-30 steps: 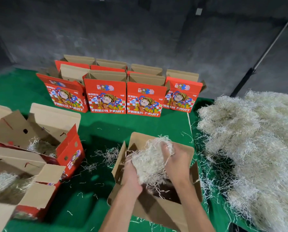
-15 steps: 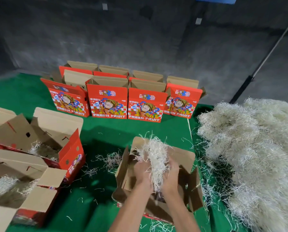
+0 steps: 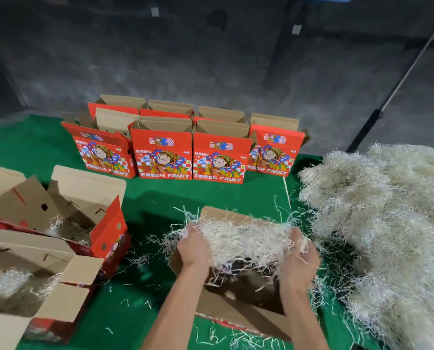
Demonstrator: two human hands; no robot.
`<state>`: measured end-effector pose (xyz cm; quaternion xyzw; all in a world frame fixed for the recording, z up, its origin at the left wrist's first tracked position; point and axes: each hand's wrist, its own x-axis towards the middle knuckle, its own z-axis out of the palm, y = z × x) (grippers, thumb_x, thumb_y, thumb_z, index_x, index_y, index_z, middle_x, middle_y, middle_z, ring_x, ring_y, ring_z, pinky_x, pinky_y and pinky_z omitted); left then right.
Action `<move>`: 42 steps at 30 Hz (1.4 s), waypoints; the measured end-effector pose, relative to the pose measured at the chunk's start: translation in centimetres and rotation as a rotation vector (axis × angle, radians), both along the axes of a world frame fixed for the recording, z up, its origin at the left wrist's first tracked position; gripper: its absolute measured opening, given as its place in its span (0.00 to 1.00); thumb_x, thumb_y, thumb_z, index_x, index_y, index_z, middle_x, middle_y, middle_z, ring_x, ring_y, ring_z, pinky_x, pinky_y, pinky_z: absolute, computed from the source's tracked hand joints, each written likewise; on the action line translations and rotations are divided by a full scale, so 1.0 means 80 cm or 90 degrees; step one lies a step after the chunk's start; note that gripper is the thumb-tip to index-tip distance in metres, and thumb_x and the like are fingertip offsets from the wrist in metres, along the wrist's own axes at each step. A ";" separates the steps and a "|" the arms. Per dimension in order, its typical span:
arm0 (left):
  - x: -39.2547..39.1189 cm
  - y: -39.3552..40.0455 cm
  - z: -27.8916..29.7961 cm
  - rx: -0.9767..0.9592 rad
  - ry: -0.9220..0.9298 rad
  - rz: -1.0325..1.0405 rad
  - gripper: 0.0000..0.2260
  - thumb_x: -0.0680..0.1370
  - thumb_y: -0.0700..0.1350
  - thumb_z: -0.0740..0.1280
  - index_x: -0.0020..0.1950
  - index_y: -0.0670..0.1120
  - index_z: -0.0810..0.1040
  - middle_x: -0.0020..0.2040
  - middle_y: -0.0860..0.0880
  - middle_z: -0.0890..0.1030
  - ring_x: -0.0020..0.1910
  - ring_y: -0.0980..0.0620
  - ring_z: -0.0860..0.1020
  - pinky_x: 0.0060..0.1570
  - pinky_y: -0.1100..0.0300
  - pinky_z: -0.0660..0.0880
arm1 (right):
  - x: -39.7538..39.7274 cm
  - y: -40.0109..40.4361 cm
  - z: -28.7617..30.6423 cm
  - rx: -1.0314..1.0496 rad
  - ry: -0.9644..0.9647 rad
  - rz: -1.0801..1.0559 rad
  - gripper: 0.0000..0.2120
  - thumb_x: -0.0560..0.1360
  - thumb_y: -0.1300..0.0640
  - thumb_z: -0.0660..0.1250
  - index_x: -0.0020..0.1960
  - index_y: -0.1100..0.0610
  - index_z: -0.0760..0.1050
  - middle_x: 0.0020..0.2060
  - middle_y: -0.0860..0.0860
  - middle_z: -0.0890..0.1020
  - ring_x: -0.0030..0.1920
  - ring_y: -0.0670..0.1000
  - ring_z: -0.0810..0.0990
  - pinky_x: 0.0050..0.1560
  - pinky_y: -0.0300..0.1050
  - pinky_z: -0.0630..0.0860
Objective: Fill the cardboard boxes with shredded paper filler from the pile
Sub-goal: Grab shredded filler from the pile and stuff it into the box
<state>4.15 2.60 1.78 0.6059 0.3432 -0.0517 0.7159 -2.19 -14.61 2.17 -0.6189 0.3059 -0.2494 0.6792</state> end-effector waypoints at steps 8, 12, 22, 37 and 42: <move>0.002 0.011 -0.003 0.031 -0.008 -0.014 0.14 0.84 0.50 0.57 0.39 0.49 0.69 0.32 0.50 0.69 0.28 0.53 0.67 0.30 0.60 0.65 | 0.005 -0.007 -0.006 -0.041 0.002 -0.016 0.11 0.82 0.55 0.62 0.64 0.53 0.74 0.40 0.52 0.84 0.28 0.50 0.78 0.24 0.35 0.73; -0.004 -0.028 -0.018 -0.021 -0.030 -0.049 0.15 0.84 0.50 0.59 0.39 0.46 0.71 0.31 0.50 0.71 0.27 0.53 0.68 0.28 0.60 0.65 | 0.002 0.042 -0.008 -0.028 -0.031 0.114 0.18 0.78 0.70 0.60 0.50 0.47 0.75 0.42 0.44 0.83 0.26 0.41 0.77 0.23 0.33 0.70; 0.008 0.023 -0.004 -0.029 -0.054 -0.030 0.17 0.81 0.58 0.62 0.38 0.48 0.72 0.27 0.53 0.68 0.25 0.55 0.64 0.28 0.61 0.63 | -0.010 -0.014 -0.055 -0.168 0.118 0.143 0.07 0.83 0.60 0.59 0.59 0.60 0.72 0.31 0.46 0.79 0.26 0.44 0.73 0.28 0.43 0.78; -0.032 -0.046 0.012 0.156 -0.247 -0.281 0.28 0.77 0.65 0.64 0.75 0.55 0.68 0.70 0.56 0.72 0.66 0.57 0.71 0.69 0.52 0.68 | 0.032 0.055 0.010 -0.285 -0.021 0.231 0.26 0.78 0.31 0.56 0.42 0.52 0.76 0.32 0.47 0.81 0.31 0.41 0.77 0.34 0.37 0.73; -0.046 -0.049 0.016 0.054 -0.183 -0.275 0.48 0.61 0.79 0.68 0.74 0.57 0.62 0.60 0.60 0.68 0.60 0.59 0.69 0.64 0.52 0.68 | 0.031 0.056 -0.011 -0.257 -0.085 0.091 0.24 0.82 0.35 0.52 0.37 0.51 0.70 0.29 0.47 0.77 0.27 0.41 0.70 0.31 0.35 0.68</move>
